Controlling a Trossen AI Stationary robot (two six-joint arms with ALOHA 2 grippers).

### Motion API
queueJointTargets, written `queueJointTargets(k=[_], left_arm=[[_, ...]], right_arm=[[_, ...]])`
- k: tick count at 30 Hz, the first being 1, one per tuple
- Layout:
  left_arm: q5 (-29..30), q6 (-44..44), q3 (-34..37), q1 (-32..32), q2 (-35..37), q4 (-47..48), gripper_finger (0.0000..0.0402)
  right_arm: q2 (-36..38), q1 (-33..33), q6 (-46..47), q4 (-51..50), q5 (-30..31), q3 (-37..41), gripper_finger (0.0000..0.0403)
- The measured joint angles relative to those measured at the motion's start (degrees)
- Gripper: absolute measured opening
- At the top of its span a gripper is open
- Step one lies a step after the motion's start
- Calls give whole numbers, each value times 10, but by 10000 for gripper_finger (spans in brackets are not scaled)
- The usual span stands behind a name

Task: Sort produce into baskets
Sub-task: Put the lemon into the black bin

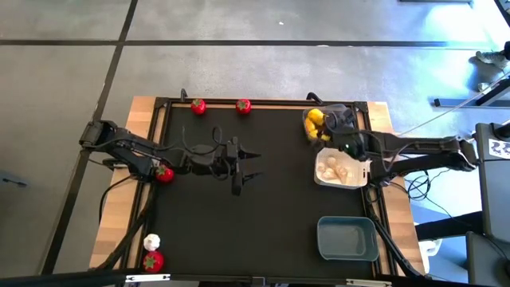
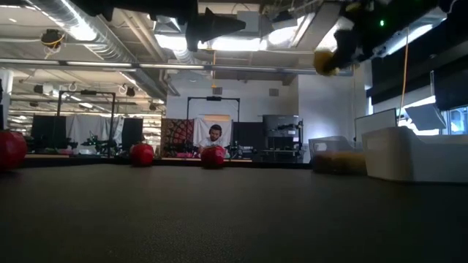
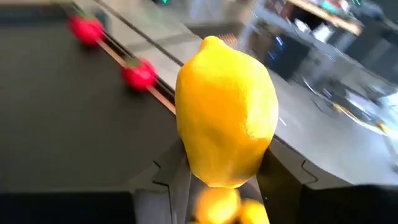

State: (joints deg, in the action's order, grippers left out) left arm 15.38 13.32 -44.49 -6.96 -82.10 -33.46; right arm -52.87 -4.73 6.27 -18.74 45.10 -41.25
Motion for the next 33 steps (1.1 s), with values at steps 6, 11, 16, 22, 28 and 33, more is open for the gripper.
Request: queueJointTargets(k=[6,11,16,22,28,33], left_arm=[[1,0,0,0,0,4,290],[2,0,0,0,0,13,290],[2,0,0,0,0,20,290],[3,0,0,0,0,33,290],[3,-1,0,0,0,33,290],[3,0,0,0,0,35,290]], right_arm=[[-8,-121,29,-76,-35,1,147],[-28,-223,36,-85,-119,1,147],[-64,-302,25,-84,-172,1,147],[-111,-361,25,-92,-182,1,147],[-159,-390,39,-99,-202,1,147],[-201,-407,43,-99,-202,1,147]])
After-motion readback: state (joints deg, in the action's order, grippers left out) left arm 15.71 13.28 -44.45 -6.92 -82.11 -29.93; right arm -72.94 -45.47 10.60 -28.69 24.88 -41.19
